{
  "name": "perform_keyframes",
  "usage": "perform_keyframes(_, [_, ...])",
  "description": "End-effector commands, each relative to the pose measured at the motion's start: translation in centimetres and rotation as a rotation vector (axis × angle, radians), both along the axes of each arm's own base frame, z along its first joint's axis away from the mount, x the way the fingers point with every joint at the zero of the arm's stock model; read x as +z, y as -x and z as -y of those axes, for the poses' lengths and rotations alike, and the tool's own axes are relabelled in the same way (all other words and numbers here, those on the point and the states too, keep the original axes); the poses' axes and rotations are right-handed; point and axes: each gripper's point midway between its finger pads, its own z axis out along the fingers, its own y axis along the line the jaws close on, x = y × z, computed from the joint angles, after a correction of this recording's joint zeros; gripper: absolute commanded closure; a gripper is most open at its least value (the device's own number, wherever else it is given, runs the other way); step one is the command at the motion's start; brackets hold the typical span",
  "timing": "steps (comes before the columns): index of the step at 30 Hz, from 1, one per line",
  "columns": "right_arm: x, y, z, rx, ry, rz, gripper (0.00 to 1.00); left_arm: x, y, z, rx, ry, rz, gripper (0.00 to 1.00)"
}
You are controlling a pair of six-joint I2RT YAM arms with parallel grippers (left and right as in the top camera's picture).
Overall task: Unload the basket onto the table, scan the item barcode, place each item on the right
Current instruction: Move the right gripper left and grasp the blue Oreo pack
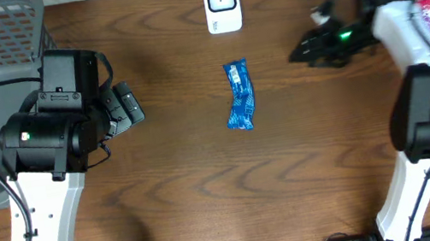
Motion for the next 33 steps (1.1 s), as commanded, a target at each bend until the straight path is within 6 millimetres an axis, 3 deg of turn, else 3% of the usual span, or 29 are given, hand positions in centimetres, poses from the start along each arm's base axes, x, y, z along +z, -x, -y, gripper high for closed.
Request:
perform_keyframes(1, [-1.5, 0.8, -3.4, 0.021, -0.023, -0.032, 0.27, 0.4, 0.1, -0.4, 0.006, -0.016, 0.012, 0.02])
perform_keyframes(6, [-3.7, 1.2, -7.4, 0.023, 0.000, -0.032, 0.19, 0.4, 0.1, -0.4, 0.006, -0.016, 0.012, 0.02])
perform_keyframes(12, [-6.8, 2.8, -8.6, 0.003, 0.177, -0.069, 0.25, 0.4, 0.1, -0.4, 0.006, -0.016, 0.012, 0.02])
perform_keyframes(20, [-7.4, 4.2, -10.6, 0.054, 0.204, -0.075, 0.40, 0.4, 0.1, -0.4, 0.006, -0.016, 0.012, 0.02])
perform_keyframes(25, [-8.1, 4.8, -10.9, 0.075, 0.286, -0.063, 0.31, 0.4, 0.1, -0.4, 0.006, -0.016, 0.012, 0.02])
perform_keyframes(30, [-8.2, 4.8, -11.8, 0.095, 0.303, -0.035, 0.29, 0.4, 0.1, -0.4, 0.006, -0.016, 0.012, 0.02])
perform_keyframes(31, [-8.2, 4.8, -11.8, 0.096, 0.314, -0.033, 0.30, 0.4, 0.1, -0.4, 0.006, -0.016, 0.012, 0.02])
perform_keyframes(33, [-8.5, 4.7, -11.3, 0.089, 0.353, -0.025, 0.47, 0.4, 0.1, -0.4, 0.006, -0.016, 0.012, 0.02])
